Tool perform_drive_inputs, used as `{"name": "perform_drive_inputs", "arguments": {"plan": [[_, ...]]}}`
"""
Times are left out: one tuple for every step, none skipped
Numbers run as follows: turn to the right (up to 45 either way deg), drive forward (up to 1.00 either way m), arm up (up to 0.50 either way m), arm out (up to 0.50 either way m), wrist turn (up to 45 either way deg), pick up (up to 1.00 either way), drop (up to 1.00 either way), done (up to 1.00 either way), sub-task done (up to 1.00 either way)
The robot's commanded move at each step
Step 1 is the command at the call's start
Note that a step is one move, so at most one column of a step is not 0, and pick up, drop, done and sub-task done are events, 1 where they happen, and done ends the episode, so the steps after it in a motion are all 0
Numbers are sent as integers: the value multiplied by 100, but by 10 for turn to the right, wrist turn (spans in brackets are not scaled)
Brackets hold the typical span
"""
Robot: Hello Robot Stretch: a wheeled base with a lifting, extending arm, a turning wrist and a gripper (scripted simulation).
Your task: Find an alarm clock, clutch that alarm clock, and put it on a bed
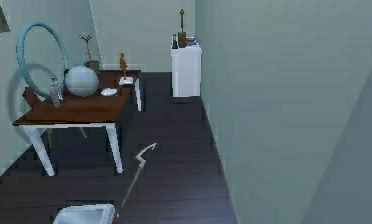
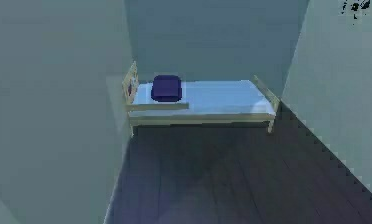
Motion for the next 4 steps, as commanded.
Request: {"name": "perform_drive_inputs", "arguments": {"plan": [[0,85,0,0,0,0,0,0,0],[-60,0,0,0,0,0,0,0,0],[0,100,0,0,0,0,0,0,0],[0,90,0,0,0,0,0,0,0]]}}
